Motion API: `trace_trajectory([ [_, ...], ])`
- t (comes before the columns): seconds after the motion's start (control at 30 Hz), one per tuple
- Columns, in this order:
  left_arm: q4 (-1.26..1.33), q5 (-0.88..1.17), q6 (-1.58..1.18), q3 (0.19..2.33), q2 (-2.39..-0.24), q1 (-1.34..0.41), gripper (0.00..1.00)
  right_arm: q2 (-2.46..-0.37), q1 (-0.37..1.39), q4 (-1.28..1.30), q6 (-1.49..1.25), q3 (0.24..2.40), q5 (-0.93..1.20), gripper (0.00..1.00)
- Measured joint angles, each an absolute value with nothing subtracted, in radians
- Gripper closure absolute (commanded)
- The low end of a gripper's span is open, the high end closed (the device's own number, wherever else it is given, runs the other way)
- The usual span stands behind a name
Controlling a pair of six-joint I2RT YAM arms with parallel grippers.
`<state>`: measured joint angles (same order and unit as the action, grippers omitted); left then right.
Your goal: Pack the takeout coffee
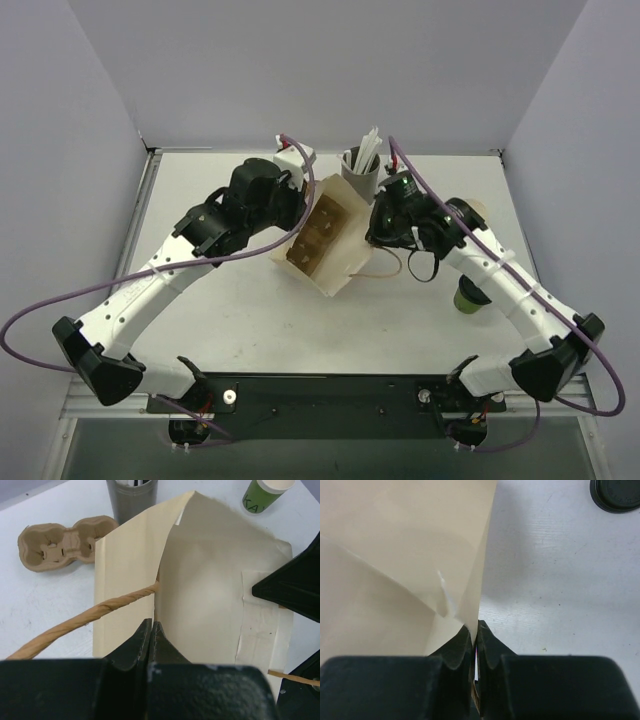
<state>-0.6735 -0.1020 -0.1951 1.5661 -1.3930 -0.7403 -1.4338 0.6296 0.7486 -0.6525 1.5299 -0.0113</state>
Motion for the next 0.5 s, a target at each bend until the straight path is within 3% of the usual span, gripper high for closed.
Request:
trace_trajectory([
  [0.23,-0.506,-0.148,-0.065,1.343,-1.242,-0.802,1.0,-1.193,0.694,0.546,-0.663,1.216,-0.139,1.0],
  [0.5,-0.392,-0.195,0.032,1.233,-1.181,-0.813,1.0,-1.151,0.717,0.426,-0.641,1.168,-0.191,1.0],
])
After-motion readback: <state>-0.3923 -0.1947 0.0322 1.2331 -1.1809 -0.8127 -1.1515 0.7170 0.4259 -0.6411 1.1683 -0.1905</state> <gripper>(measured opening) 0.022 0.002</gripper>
